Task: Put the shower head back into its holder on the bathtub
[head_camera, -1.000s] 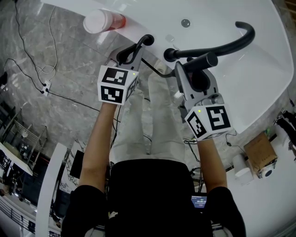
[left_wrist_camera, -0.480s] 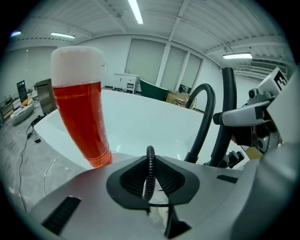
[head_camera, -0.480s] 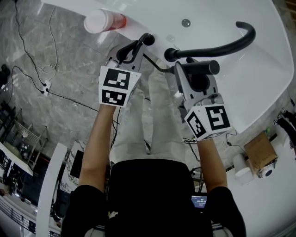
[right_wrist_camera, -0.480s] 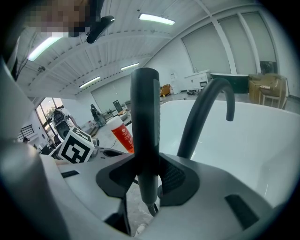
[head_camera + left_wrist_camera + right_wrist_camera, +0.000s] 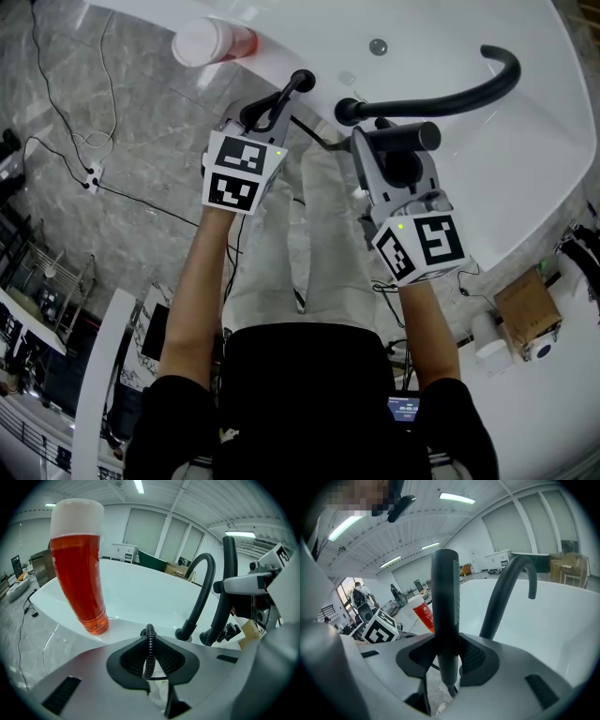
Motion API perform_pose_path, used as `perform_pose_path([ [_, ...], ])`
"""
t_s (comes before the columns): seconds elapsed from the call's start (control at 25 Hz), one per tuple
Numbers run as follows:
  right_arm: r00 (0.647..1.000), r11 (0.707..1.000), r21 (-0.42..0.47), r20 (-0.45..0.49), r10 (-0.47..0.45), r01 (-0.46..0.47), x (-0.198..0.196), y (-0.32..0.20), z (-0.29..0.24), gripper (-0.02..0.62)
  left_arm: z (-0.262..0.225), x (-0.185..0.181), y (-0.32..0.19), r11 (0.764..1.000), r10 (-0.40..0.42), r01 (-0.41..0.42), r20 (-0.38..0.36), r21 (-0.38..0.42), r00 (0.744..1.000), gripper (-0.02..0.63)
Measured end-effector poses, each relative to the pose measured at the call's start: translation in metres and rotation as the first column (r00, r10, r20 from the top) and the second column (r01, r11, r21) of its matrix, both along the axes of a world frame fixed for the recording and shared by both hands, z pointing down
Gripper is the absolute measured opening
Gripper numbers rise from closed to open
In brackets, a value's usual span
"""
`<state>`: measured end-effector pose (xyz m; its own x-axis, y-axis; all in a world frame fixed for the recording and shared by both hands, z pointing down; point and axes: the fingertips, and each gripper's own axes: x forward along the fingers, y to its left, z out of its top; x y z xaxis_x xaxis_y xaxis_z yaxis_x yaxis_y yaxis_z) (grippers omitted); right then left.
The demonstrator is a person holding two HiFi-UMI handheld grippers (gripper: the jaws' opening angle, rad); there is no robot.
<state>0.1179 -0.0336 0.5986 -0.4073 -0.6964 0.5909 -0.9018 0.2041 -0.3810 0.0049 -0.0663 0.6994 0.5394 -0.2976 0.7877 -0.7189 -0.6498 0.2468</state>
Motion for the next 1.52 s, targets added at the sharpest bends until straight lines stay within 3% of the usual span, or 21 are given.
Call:
perform_pose_path([
  [0.8, 1.0, 1.0, -0.03, -0.003, 0.006, -0.006, 0.007, 0.006, 0.02, 0.143, 0.039, 0.017, -0.002, 0.997, 0.047, -0.043, 0.066, -0.059, 0.997, 0.063],
  [1.12, 1.0, 1.0, -0.026, 0.003, -0.001, 0.001, 0.006, 0.006, 0.021, 0.143, 0.056, 0.023, -0.001, 0.992, 0.086, -0.07, 0.156, -0.105, 0.984, 0.066],
  [1.52, 1.0, 1.0, -0.024, -0.003, -0.004, 0.004, 0.006, 0.006, 0.02, 0.143, 0.058, 0.024, -0.001, 0.995, 0.086, -0.077, 0.15, -0.068, 0.985, 0.077],
])
